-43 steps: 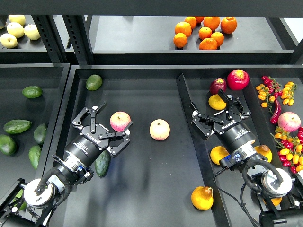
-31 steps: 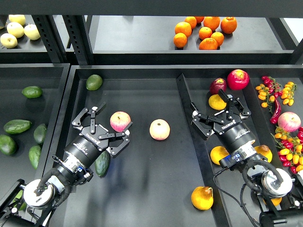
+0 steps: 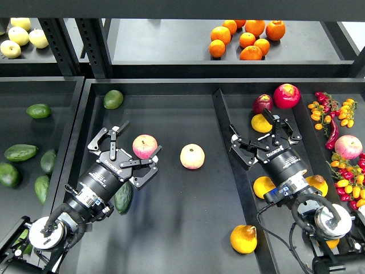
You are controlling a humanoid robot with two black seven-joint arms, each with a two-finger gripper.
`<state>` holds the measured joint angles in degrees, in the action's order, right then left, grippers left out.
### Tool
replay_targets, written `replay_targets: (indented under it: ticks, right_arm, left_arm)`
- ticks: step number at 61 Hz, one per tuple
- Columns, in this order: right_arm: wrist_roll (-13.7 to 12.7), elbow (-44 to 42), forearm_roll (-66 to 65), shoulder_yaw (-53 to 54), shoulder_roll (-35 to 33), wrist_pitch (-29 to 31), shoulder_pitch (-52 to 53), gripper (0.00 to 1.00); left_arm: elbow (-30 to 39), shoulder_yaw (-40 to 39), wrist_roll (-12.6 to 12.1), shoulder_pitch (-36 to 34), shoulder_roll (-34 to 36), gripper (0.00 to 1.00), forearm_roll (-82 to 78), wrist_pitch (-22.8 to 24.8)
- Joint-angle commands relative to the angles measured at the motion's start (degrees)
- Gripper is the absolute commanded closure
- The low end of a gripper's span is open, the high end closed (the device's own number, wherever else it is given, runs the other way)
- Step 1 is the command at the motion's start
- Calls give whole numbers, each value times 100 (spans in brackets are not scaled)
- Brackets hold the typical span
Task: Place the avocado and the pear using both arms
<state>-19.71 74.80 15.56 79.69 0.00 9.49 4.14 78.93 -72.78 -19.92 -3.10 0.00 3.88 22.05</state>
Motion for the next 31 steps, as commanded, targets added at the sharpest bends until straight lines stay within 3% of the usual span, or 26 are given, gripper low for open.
replay_targets:
  ticks: [1, 3, 31]
  right_arm:
    - [-7, 0, 0, -23, 0, 0, -10, 0]
    - [-7, 0, 0, -32, 0, 0, -10, 0]
    - [-7, 0, 0, -41, 0, 0, -10, 0]
  left_arm:
    - [-26, 10, -20, 2, 0, 1, 43, 360]
    - [-61, 10, -20, -7, 0, 1, 52, 595]
    - [-71, 45, -20, -15, 0, 1, 342, 595]
